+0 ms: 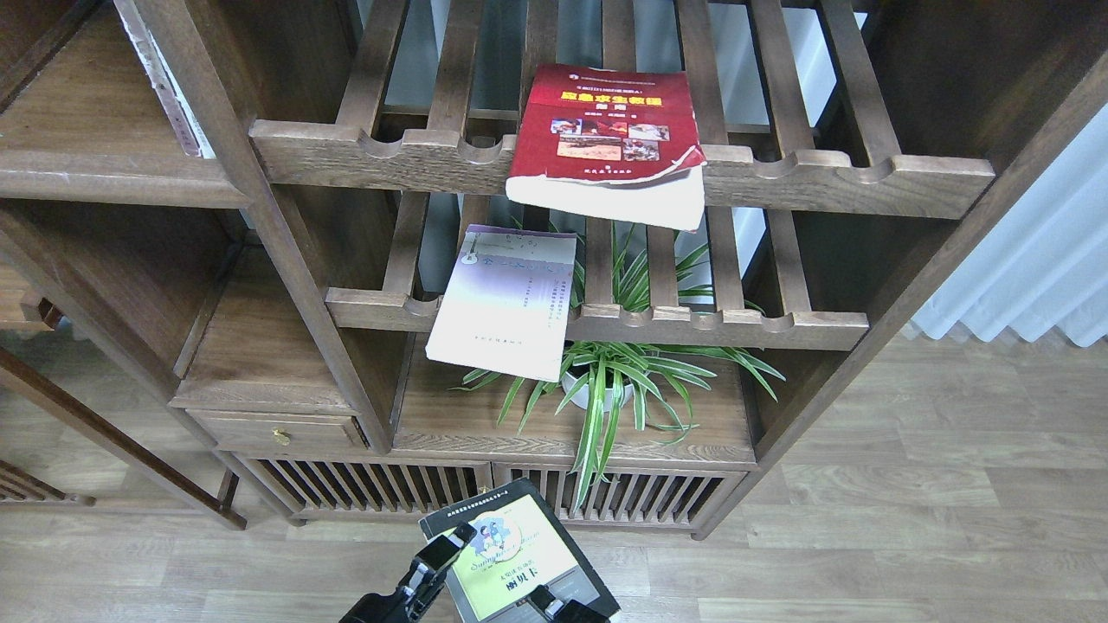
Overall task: Organize books on shelf
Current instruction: 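Pass the green-and-white book from the right gripper to the left gripper, then carry the book with the left gripper onto the side shelf section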
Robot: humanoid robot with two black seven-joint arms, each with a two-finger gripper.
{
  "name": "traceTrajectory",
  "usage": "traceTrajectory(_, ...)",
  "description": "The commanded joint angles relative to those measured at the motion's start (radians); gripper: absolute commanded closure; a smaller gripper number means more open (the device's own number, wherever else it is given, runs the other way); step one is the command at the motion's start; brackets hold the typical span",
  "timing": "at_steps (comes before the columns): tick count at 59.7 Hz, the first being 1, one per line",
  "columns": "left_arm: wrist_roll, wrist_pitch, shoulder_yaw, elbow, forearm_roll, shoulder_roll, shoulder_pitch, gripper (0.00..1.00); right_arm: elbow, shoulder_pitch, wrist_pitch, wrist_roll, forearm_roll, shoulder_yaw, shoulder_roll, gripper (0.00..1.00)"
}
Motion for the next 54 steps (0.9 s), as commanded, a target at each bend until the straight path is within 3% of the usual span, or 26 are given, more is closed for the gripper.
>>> traceTrajectory(1, 0.002, -0.001, 0.032, -0.01, 0.002, 0.004, 0.001, 0.93, -0.011, 0.015, 0.0, 0.004, 0.003, 0.005, 0.001, 0.96)
traceTrajectory(19, 0.005, -0.001, 0.031, -0.013, 0.0, 0.041, 0.003, 0.94, -0.022, 0.021, 0.0, 0.005, 0.003, 0.005, 0.001, 0.93)
traceTrajectory(23, 0.006, -0.001, 0.027, -0.017, 0.0, 0.052, 0.003, 0.94, -0.022, 0.029, 0.0, 0.004, 0.002, 0.004, 0.001, 0.77)
traceTrajectory(24, 0.008, -0.001, 0.012, -0.034, 0.0, 0.068, 0.006, 0.94, -0.02, 0.041, 0.0, 0.001, -0.01, 0.001, 0.001, 0.45)
traceTrajectory(25, 0.008, -0.001, 0.011, -0.039, 0.0, 0.072, 0.006, 0.94, -0.02, 0.041, 0.0, 0.002, -0.01, 0.001, 0.001, 0.41)
traceTrajectory(27, 0.008, -0.001, 0.004, -0.054, 0.0, 0.087, 0.008, 0.94, -0.02, 0.041, 0.0, 0.01, -0.013, 0.001, 0.001, 0.26)
traceTrajectory(28, 0.008, -0.001, -0.003, -0.069, 0.0, 0.102, 0.009, 0.94, -0.02, 0.041, 0.0, 0.01, -0.015, 0.001, 0.001, 0.14)
traceTrajectory(30, 0.003, -0.001, -0.014, -0.099, 0.0, 0.128, 0.014, 0.94, -0.02, 0.038, 0.0, 0.011, -0.018, 0.002, 0.001, 0.01)
traceTrajectory(54, 0.006, -0.001, -0.308, -0.448, -0.006, 0.476, 0.161, 0.94, -0.022, 0.041, 0.0, 0.013, -0.018, 0.001, 0.001, 0.0)
